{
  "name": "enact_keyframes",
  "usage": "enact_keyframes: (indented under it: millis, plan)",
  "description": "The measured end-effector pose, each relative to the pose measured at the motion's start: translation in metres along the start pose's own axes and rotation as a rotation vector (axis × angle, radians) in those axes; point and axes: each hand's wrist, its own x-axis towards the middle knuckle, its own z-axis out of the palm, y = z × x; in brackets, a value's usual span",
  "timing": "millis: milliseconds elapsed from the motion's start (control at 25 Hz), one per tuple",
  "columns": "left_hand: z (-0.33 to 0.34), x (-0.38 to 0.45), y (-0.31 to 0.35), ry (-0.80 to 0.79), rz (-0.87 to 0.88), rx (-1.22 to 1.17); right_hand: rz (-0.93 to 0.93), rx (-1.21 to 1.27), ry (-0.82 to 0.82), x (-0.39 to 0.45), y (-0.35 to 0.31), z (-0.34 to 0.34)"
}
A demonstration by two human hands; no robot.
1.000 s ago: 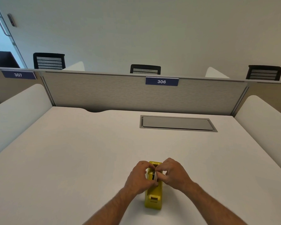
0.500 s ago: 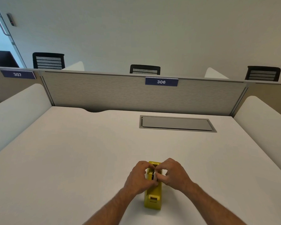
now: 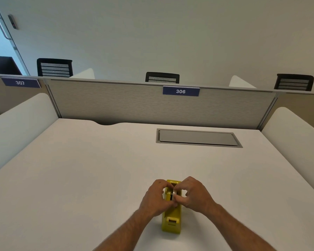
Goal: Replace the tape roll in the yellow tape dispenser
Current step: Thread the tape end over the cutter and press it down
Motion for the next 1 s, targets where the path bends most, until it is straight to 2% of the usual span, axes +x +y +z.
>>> enact_keyframes:
  millis: [680, 1000]
  plan:
    - [-0.0010, -0.0010, 0.0017, -0.007, -0.007, 0.010, -0.017, 0.027, -0.014, 0.0021, 0.0008, -0.0004]
    - [-0.0001, 0.0005, -0.0010, -0.001, 0.010, -0.004, 0.031, 0.062, -0.031, 0.0009, -0.0012, -0.0008]
